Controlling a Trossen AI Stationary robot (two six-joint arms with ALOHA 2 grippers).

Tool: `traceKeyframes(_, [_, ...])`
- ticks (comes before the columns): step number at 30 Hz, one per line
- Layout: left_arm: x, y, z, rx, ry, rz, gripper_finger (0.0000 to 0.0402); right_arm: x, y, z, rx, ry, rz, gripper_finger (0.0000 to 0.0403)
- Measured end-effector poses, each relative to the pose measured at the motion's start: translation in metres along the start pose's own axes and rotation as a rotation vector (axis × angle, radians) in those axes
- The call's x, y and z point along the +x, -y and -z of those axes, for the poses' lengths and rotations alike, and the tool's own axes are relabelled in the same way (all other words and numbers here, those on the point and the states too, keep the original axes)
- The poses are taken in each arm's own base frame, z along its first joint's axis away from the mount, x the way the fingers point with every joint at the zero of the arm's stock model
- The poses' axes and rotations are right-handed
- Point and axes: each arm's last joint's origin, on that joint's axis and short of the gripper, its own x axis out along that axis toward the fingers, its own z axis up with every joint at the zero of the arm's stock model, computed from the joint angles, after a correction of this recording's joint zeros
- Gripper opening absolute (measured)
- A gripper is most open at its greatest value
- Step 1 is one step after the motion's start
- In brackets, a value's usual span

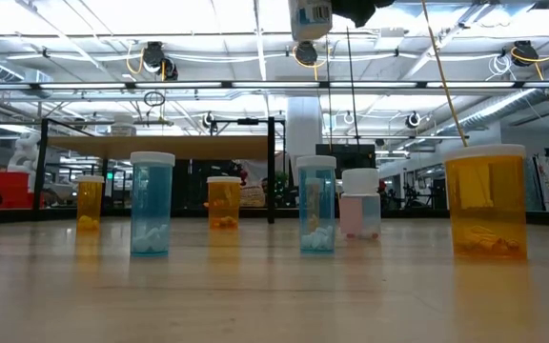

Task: Pick and place medicine bottles onto shelf by color
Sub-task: Put the white pill bottle on the shelf aligned with the other white pill bottle

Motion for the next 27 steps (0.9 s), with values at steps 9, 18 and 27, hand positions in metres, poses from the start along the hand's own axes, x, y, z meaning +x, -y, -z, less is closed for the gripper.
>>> traceKeyframes(9, [0.012, 0.002, 0.007, 0.007, 0.018, 0.030, 0.0243, 0.003, -0.001, 0.000, 0.003, 0.017, -0.007, 0.0244])
traceKeyframes(18, [0.012, 0.003, 0.008, 0.034, 0.013, 0.026, 0.0200, 0.003, -0.001, 0.002, -0.009, 0.005, -0.005, 0.0244])
traceKeyframes(27, [0.010, 0.005, 0.006, 0.045, 0.020, 0.033, 0.0196, 0.003, -0.001, 0.001, -0.011, 0.014, -0.006, 0.0244])
